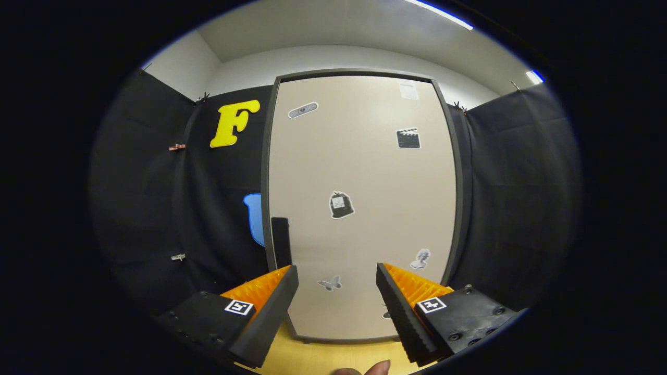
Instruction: Open the shoe cabinet door, grab the shoes and put them into the shoe cabinet, then close the shoe cabinet door.
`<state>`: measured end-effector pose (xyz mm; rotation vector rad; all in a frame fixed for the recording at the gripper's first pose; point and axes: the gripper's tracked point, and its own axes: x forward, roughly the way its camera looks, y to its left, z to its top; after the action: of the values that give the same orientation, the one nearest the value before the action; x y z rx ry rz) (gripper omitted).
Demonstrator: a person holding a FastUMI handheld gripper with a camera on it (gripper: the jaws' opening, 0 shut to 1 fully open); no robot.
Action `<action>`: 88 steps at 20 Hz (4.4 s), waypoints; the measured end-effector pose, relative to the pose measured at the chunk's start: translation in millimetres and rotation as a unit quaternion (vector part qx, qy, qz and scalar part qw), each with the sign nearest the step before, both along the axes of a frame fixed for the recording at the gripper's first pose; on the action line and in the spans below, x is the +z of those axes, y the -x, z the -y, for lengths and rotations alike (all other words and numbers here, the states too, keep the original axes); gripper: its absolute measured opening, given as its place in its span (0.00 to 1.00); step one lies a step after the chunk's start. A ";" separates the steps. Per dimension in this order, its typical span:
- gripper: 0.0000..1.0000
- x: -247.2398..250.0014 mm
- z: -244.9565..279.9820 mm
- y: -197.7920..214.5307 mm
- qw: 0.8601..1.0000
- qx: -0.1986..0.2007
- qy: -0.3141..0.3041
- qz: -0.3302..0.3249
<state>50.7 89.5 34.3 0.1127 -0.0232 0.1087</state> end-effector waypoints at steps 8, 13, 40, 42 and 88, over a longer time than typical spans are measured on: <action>0.98 -16.4 -66.0 -62.0 1.000 0.010 0.002 -0.012; 0.96 -35.8 -82.9 -104.4 1.000 -0.002 0.000 -0.026; 0.22 -30.7 -66.6 -12.2 0.996 0.087 -0.011 0.006; 0.22 -31.0 -55.5 3.2 0.996 0.089 -0.013 0.003; 0.87 -38.9 248.5 206.4 0.998 -0.038 0.040 -0.014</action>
<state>-155.7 -159.0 -4.5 0.0328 0.0041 0.0316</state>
